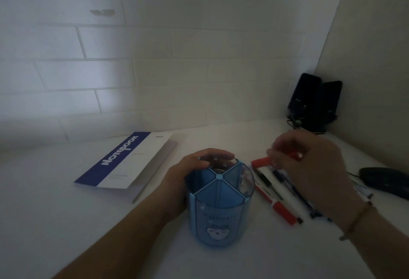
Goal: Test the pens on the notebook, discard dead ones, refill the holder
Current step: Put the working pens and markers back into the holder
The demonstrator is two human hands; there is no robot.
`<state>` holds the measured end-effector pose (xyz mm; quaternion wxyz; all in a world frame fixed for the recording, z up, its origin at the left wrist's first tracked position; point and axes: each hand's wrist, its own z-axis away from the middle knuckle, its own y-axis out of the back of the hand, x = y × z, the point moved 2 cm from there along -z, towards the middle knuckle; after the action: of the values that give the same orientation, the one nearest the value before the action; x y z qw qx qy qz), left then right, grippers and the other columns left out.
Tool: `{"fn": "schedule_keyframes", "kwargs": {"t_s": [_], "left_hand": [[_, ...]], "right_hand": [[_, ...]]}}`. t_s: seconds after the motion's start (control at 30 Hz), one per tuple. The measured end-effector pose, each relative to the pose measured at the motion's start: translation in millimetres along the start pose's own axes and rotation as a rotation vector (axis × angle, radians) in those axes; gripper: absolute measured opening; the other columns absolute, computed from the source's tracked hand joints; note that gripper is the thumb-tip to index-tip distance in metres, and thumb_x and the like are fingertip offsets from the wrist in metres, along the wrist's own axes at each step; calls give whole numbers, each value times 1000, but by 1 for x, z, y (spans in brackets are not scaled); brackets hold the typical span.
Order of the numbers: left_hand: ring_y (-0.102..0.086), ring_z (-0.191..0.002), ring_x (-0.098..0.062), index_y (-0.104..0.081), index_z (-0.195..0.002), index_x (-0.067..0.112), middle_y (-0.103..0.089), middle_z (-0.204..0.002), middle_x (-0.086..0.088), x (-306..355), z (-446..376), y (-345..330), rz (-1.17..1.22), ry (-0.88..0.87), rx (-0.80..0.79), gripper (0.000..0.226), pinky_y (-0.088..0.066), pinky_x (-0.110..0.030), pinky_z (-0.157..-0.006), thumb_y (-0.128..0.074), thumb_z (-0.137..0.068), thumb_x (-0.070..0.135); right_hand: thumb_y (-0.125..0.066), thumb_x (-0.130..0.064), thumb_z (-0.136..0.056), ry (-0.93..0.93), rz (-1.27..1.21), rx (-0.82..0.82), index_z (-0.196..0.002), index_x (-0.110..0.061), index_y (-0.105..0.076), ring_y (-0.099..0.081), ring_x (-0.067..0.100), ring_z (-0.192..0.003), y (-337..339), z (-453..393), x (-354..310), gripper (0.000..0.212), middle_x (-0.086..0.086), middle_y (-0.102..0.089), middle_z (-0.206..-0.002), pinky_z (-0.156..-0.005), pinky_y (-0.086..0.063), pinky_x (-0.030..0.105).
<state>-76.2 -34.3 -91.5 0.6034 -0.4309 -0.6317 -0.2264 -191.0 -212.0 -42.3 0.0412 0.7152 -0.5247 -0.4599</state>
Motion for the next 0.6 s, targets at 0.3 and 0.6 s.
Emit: {"fn": "schedule_keyframes", "kwargs": {"t_s": [0.3,0.6], "left_hand": [[-66,-95,-24,-67,-108,7,-68,-107,-16,-1,0,-1,20,-11,-12,49,-53,-27,-75,-54,-68,32],[-65,-103,-26,-68,-108,7,-69,-112,-15,0,0,1,-64,8,21,45,-53,-30,-84,-48,-70,23]], "right_hand": [[-67,-19,-77,-138,-745,293,-105,-12,-58,-68,9,-82,20,-22,5,31,-2,-69,-85,-76,-57,24],[-62,1,-83,238,-615,121,-99,-22,-46,-68,14,-73,-3,-16,-52,33,7,-66,-89,-64,-55,21]]}}
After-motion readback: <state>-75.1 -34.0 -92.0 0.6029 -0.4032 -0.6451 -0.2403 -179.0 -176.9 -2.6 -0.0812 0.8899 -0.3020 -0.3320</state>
